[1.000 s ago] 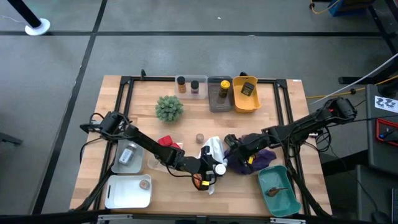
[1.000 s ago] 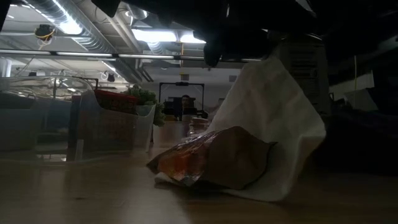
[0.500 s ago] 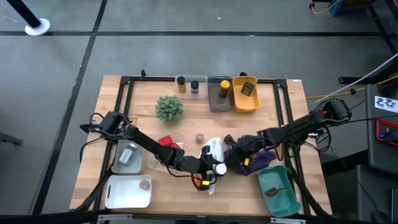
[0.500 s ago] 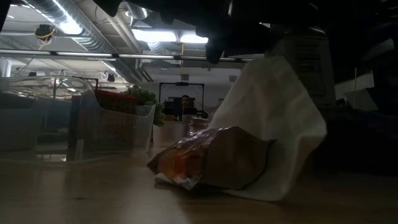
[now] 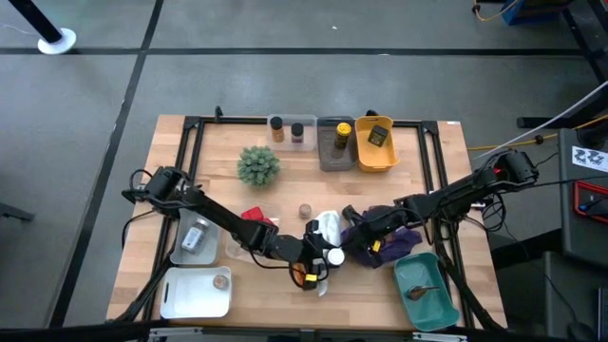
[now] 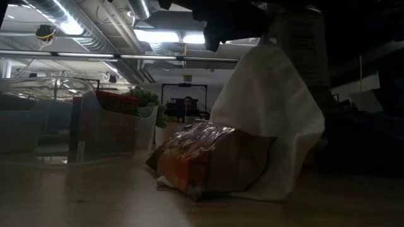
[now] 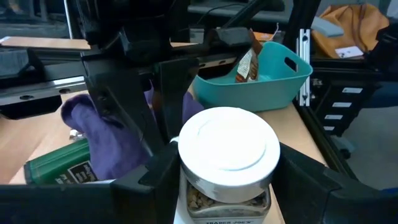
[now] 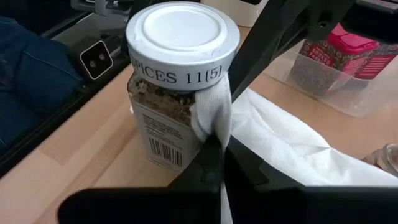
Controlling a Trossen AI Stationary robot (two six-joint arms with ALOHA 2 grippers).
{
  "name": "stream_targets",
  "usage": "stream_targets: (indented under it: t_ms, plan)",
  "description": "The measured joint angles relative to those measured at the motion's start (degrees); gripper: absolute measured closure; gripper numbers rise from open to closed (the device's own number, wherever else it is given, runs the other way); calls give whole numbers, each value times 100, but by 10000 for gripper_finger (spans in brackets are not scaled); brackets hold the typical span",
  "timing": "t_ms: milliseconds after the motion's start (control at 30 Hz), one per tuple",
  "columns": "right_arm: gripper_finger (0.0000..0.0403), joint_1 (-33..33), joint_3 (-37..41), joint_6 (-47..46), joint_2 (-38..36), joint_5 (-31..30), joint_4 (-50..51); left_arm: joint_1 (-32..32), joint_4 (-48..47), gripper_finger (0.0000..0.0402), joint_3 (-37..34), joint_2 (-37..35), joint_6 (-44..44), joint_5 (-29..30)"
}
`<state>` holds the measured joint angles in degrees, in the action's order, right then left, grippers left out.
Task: Sort spices by type
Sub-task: Put the white seasoning bottle into the gray bin
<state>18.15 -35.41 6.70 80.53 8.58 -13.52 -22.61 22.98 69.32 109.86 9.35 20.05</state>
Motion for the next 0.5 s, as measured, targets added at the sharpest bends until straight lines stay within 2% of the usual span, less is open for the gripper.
stream_targets:
  t_ms: [233, 500]
  plan:
    - [397, -2, 7, 0, 11, -7, 21, 0, -235, 206, 0, -45, 4, 13]
    - [398, -20, 16, 0, 35, -330, 62, -56, -1517, 205, 42, -235, -25, -37]
